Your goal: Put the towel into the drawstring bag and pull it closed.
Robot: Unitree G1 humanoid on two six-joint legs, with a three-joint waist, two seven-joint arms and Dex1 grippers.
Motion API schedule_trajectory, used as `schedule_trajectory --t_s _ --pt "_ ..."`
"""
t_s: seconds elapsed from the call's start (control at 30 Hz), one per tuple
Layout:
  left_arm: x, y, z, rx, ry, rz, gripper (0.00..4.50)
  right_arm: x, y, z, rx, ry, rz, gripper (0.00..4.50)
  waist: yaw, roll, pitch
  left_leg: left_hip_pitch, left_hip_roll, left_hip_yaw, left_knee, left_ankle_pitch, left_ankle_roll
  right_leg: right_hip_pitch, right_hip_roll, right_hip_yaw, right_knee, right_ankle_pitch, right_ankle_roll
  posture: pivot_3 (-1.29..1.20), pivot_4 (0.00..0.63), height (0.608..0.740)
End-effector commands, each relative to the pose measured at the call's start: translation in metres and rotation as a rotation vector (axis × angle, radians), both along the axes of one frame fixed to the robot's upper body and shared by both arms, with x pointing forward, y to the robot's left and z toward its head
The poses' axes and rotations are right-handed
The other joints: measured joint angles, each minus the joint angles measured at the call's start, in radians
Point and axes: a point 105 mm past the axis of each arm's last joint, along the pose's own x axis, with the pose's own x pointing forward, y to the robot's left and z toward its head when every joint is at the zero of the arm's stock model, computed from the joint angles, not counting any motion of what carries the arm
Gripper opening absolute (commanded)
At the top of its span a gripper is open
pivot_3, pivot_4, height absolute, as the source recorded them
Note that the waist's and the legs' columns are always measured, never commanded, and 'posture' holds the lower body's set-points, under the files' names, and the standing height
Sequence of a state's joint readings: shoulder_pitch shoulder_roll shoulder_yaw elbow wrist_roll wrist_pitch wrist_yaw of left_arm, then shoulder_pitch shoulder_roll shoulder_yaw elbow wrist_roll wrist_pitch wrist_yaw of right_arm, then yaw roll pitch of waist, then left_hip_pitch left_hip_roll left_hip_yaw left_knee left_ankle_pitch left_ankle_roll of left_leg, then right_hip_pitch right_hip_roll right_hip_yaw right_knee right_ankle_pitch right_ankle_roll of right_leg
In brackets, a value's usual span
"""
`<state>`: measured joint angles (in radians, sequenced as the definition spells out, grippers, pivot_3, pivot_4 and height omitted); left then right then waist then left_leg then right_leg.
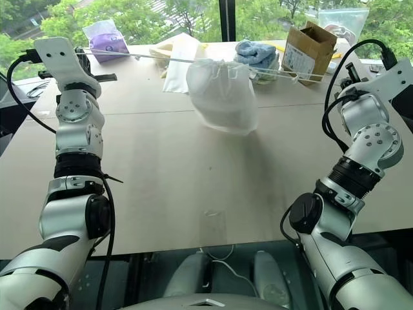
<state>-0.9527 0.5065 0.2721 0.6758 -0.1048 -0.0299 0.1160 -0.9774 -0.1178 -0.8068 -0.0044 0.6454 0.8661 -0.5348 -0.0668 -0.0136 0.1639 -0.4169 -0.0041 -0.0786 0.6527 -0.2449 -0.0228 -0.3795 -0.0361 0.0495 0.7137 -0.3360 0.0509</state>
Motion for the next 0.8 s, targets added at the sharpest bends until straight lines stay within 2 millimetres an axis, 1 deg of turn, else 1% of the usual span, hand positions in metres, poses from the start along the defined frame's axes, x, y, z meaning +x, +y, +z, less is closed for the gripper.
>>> schedule_trajectory --t_s 0.03,0.17,0.27,0.37,0.43,0.5,0.6,0.63,0.8 --pt "-0.034 0.069 0.005 -0.144 -0.070 0.254 0.06 -0.038 -0.075 0.007 0.166 -0.071 -0.370 0.00 -0.002 0.000 0.000 0.000 0.000 0.000 0.000 0.000 0.000 0.000 0.000 0.000 0.000 0.000 0.000 0.00 0.150 0.740" --pt "-0.038 0.076 0.002 -0.164 -0.078 0.298 0.06 -0.047 -0.088 0.009 0.218 -0.106 -0.460 0.00 -0.005 0.000 0.000 0.000 0.000 0.000 0.000 0.000 0.000 0.000 0.000 0.000 0.000 0.000 0.000 0.00 0.150 0.740" --pt "-0.043 0.084 -0.001 -0.188 -0.089 0.338 0.06 -0.053 -0.093 0.011 0.254 -0.139 -0.508 0.00 -0.005 0.000 0.000 0.000 0.000 0.001 0.000 0.000 0.000 0.000 0.000 0.001 0.000 0.000 0.000 0.00 0.150 0.740" --pt "-0.044 0.085 -0.002 -0.197 -0.093 0.346 0.06 -0.052 -0.092 0.015 0.254 -0.164 -0.502 0.00 -0.005 0.000 0.000 0.000 0.000 0.001 0.000 0.000 0.000 0.000 0.000 0.001 0.000 0.000 0.000 0.00 0.150 0.740" --pt "-0.039 0.081 -0.002 -0.201 -0.091 0.312 0.06 -0.049 -0.087 0.021 0.204 -0.175 -0.465 0.00 -0.005 0.000 0.000 0.000 0.000 0.001 0.000 0.000 0.000 0.000 0.000 0.001 0.000 0.000 0.000 0.00 0.150 0.740" --pt "-0.028 0.063 0.002 -0.192 -0.098 0.197 0.06 -0.042 -0.075 0.040 0.078 -0.221 -0.385 0.00 -0.005 0.000 0.000 0.000 0.000 0.001 0.000 0.000 0.000 0.000 0.000 0.001 0.000 0.000 0.000 0.00 0.150 0.740" --pt "-0.010 0.019 0.020 -0.110 -0.129 -0.020 0.06 -0.033 -0.042 0.080 -0.157 -0.342 -0.217 0.00 -0.002 0.001 0.001 -0.001 0.000 0.001 0.000 0.000 0.000 0.000 0.000 0.000 0.000 0.000 0.000 0.00 0.150 0.740" --pt "-0.007 0.006 0.026 -0.090 -0.144 -0.075 0.06 -0.031 -0.032 0.090 -0.215 -0.374 -0.173 0.00 -0.002 0.001 0.001 -0.001 -0.001 0.001 0.000 0.000 0.000 0.000 0.000 0.000 -0.001 0.000 0.000 0.00 0.150 0.740" --pt "-0.002 -0.031 0.049 -0.065 -0.210 -0.247 0.06 -0.030 0.004 0.117 -0.408 -0.500 -0.027 0.00 -0.005 0.001 0.000 -0.001 0.000 0.001 0.000 0.000 0.000 0.000 0.000 0.000 -0.001 0.000 0.000 0.00 0.150 0.740"
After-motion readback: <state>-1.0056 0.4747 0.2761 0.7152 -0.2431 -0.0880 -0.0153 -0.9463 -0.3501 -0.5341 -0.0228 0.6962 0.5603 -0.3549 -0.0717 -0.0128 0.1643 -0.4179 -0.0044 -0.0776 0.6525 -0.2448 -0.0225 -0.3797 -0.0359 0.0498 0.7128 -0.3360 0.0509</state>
